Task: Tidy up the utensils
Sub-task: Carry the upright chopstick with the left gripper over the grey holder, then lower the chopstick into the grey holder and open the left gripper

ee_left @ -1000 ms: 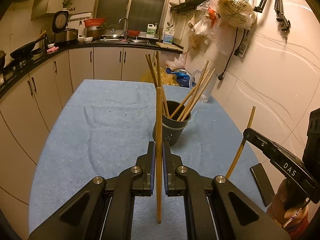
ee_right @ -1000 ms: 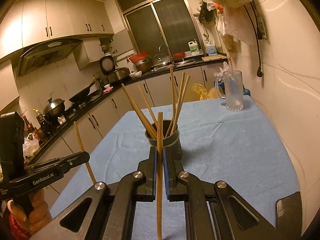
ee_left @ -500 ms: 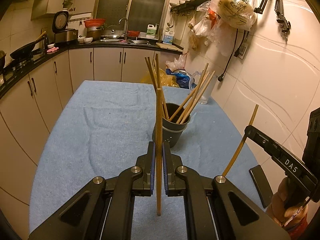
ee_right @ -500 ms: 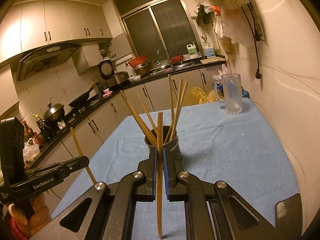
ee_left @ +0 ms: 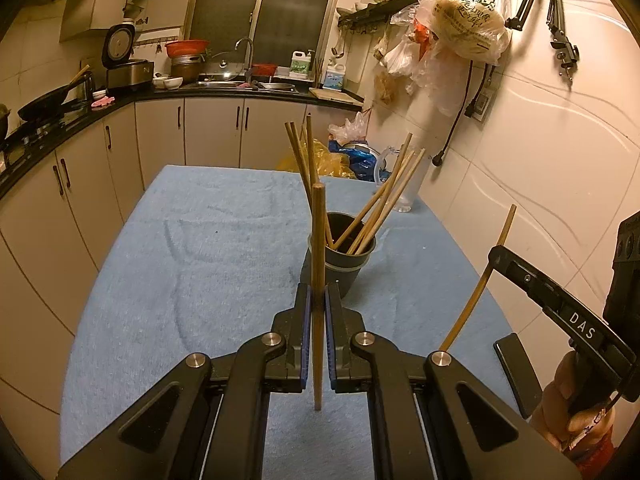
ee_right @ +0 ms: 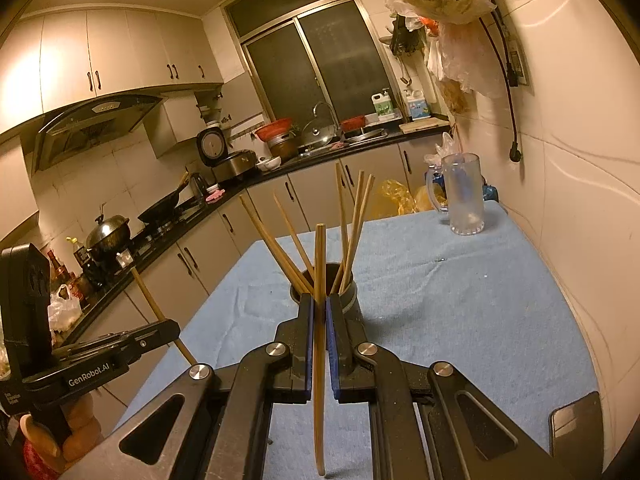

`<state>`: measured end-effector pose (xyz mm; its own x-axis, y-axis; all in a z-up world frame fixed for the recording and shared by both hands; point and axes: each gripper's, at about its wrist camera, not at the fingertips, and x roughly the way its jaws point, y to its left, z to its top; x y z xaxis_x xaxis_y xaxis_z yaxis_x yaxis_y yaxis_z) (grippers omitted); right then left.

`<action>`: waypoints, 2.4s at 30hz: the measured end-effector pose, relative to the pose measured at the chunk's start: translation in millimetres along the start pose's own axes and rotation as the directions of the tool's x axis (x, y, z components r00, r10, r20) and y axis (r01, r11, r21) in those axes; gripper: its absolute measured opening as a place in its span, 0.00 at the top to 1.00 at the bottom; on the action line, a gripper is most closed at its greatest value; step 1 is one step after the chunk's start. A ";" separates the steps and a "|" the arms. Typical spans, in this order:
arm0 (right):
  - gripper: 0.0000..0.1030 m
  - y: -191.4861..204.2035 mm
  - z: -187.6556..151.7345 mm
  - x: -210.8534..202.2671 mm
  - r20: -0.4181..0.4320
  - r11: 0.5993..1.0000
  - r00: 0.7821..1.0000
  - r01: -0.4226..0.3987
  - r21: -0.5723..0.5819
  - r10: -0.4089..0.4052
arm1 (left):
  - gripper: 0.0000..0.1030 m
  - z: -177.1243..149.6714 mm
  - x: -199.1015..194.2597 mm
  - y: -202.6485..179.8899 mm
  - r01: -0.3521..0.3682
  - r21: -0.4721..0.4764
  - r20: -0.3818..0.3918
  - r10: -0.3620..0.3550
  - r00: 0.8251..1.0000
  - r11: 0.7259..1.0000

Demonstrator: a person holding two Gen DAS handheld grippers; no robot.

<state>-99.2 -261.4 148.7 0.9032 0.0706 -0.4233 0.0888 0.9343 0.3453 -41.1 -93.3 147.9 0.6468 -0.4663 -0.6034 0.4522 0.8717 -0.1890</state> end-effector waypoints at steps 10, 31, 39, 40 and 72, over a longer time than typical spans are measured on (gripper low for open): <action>0.93 2.3 8.8 -3.2 0.016 1.000 1.000 -0.001 -0.004 0.001 | 0.94 7.3 -1.9 -6.2 -0.007 0.024 0.011 0.007 1.000 1.000; 0.93 7.9 49.6 -15.4 0.092 1.000 0.996 -0.009 -0.008 0.010 | 0.94 42.8 -19.1 -25.1 0.002 0.070 0.068 -0.007 0.998 0.998; 0.93 11.1 70.1 -13.2 0.124 1.000 0.992 -0.005 -0.006 0.006 | 0.94 65.4 -27.8 -30.7 0.010 0.088 0.108 -0.020 0.994 0.996; 0.93 10.6 73.3 -11.6 0.126 1.000 0.992 -0.006 -0.004 0.007 | 0.94 68.5 -28.4 -31.1 0.012 0.089 0.112 -0.022 0.994 0.996; 0.93 -18.4 120.2 89.2 0.194 0.994 0.978 0.058 0.092 -0.075 | 0.94 126.4 79.2 -12.5 0.058 0.001 0.117 -0.058 0.991 0.998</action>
<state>30.2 -314.3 205.3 0.9582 -0.0687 -0.2777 0.1792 0.9008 0.3956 82.0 -160.1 200.4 0.6872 -0.5304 -0.4964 0.4895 0.8430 -0.2231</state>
